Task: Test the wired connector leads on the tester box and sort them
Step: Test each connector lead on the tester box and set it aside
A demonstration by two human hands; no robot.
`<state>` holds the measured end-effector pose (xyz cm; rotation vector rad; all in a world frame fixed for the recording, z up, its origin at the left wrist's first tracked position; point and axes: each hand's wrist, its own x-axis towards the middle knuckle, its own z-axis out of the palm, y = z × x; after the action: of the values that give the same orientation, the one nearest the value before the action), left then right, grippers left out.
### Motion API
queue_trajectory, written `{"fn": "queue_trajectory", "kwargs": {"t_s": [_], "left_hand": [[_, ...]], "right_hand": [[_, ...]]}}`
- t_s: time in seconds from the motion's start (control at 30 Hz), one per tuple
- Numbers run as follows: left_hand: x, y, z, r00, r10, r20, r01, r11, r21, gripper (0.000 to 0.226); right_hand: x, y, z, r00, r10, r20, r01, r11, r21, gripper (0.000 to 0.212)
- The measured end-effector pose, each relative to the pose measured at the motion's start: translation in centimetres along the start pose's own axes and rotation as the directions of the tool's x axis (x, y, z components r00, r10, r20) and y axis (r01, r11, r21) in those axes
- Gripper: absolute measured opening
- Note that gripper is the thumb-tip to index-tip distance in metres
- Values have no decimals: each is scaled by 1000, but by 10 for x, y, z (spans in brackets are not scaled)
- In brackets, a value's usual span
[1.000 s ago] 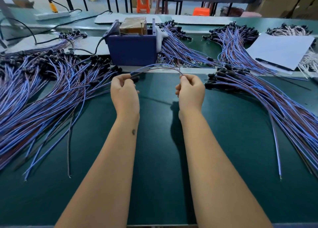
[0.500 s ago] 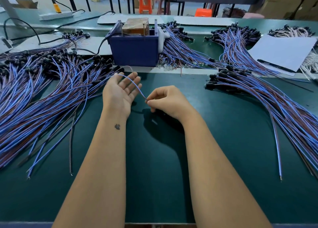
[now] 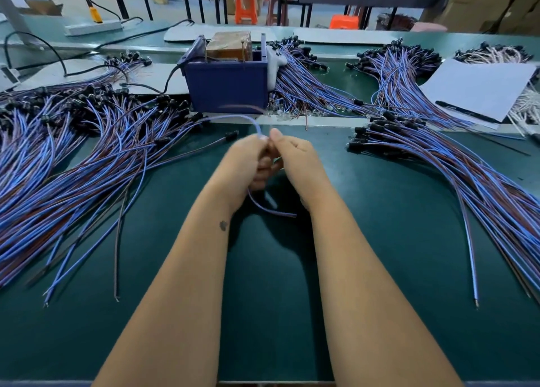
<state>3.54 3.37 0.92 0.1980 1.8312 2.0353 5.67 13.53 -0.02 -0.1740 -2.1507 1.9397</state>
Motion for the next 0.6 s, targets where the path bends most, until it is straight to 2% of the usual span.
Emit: {"fn": "queue_trajectory", "kwargs": {"t_s": [0.03, 0.1, 0.2, 0.3, 0.47, 0.6], "left_hand": [[0, -2, 7, 999, -4, 41, 1, 996, 85, 33], [1, -6, 14, 999, 29, 32, -35, 978, 208, 35], [3, -12, 10, 987, 145, -73, -112, 932, 346, 32], [6, -15, -2, 941, 278, -192, -166, 876, 454, 31], [13, -13, -28, 863, 257, -434, -137, 948, 288, 29], [9, -10, -44, 827, 208, -523, -133, 975, 177, 21]], "right_hand": [[0, 0, -1, 1000, 0, -25, 1, 999, 40, 38], [1, 0, -4, 999, 23, -36, -19, 995, 95, 33], [1, 1, -3, 998, 19, -54, -15, 996, 83, 26], [2, 2, -3, 992, -4, -125, 7, 1000, 24, 27], [3, 3, -8, 981, 29, -191, -2, 990, 139, 28], [3, 5, -6, 976, 5, -218, 22, 992, 122, 25]]}}
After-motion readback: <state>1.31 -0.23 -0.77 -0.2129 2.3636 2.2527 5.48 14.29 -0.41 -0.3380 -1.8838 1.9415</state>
